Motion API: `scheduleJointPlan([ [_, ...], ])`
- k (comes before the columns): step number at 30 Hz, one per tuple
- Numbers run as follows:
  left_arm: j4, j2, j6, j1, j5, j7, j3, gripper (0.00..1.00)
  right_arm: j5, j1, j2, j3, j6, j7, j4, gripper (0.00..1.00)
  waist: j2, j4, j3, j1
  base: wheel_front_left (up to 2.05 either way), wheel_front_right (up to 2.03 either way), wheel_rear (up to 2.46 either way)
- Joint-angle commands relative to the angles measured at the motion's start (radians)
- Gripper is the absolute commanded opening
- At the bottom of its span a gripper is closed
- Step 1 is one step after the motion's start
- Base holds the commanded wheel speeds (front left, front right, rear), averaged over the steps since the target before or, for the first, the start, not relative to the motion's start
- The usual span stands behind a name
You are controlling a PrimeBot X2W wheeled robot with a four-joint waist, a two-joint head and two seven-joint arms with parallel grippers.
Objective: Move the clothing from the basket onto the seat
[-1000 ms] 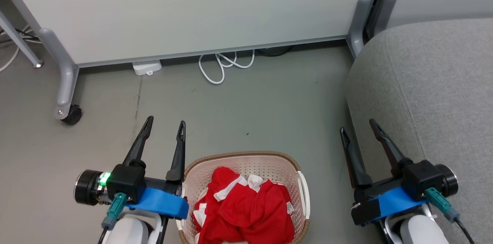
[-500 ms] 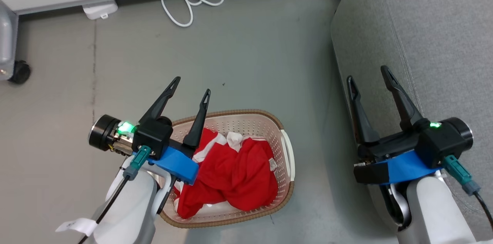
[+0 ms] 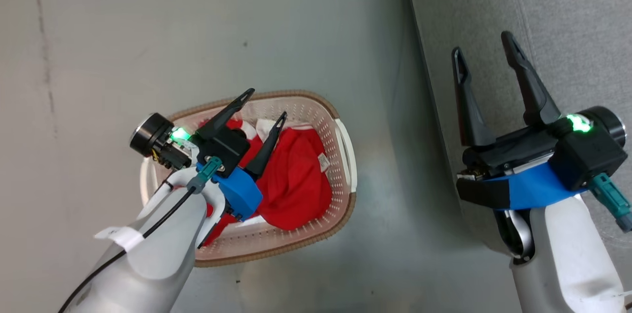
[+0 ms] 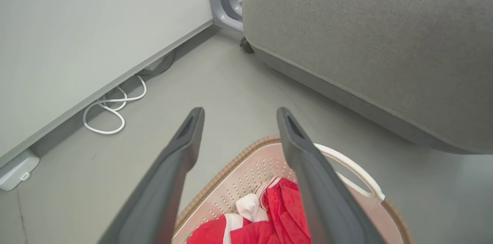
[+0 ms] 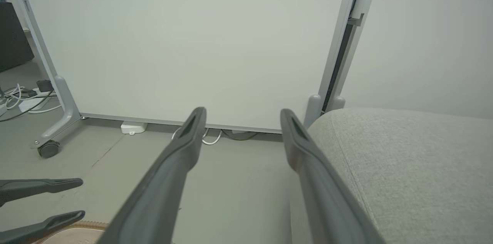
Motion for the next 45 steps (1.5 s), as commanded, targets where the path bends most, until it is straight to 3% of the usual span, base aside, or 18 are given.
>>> scheduleJointPlan([
  [1,0.029,0.011,0.0,-0.038,-0.015,-0.003,-0.034,1.0,-0.005,-0.025,-0.003,0.001,0.0,-0.004,-0.013,1.0,0.0,-0.021,0.056,-0.0002,0.0,0.0,0.0],
  [12,0.226,0.014,-0.001,-0.156,-0.122,-0.003,-0.276,1.0,-0.01,-0.076,-0.003,0.006,0.0,-0.004,-0.07,1.0,0.0,-0.053,0.183,-0.0002,0.0,0.0,0.0],
  [13,0.291,0.011,-0.001,-0.177,-0.163,-0.003,-0.348,1.0,-0.012,-0.082,-0.003,0.009,0.0,-0.004,-0.085,1.0,0.0,-0.06,0.214,-0.0002,0.0,0.0,0.0],
  [18,0.375,0.014,-0.001,-0.22,-0.249,-0.003,-0.482,1.0,-0.005,-0.094,-0.003,0.015,0.0,-0.004,-0.107,1.0,0.0,-0.077,0.258,-0.0002,0.0,0.0,0.0],
  [26,0.443,0.011,-0.001,-0.256,-0.389,0.055,-0.611,1.0,-0.007,-0.09,-0.003,0.008,0.0,-0.004,-0.144,1.0,0.0,-0.09,0.312,-0.0002,0.0,0.0,0.0],
  [32,0.466,0.022,-0.001,-0.3,-0.36,0.119,-0.629,1.0,-0.017,-0.092,-0.003,0.006,0.0,-0.004,-0.163,1.0,0.0,-0.092,0.358,-0.0002,0.0,0.0,0.0],
  [41,0.562,-0.019,-0.001,-0.383,-0.189,0.182,-0.63,1.0,-0.029,-0.091,-0.003,0.003,0.0,-0.004,-0.219,1.0,0.0,-0.089,0.429,-0.0002,0.0,0.0,0.0],
  [45,0.605,-0.047,-0.001,-0.412,-0.163,0.188,-0.63,1.0,-0.035,-0.083,-0.003,0.004,0.0,-0.004,-0.248,1.0,0.0,-0.083,0.452,-0.0002,0.0,0.0,0.0],
])
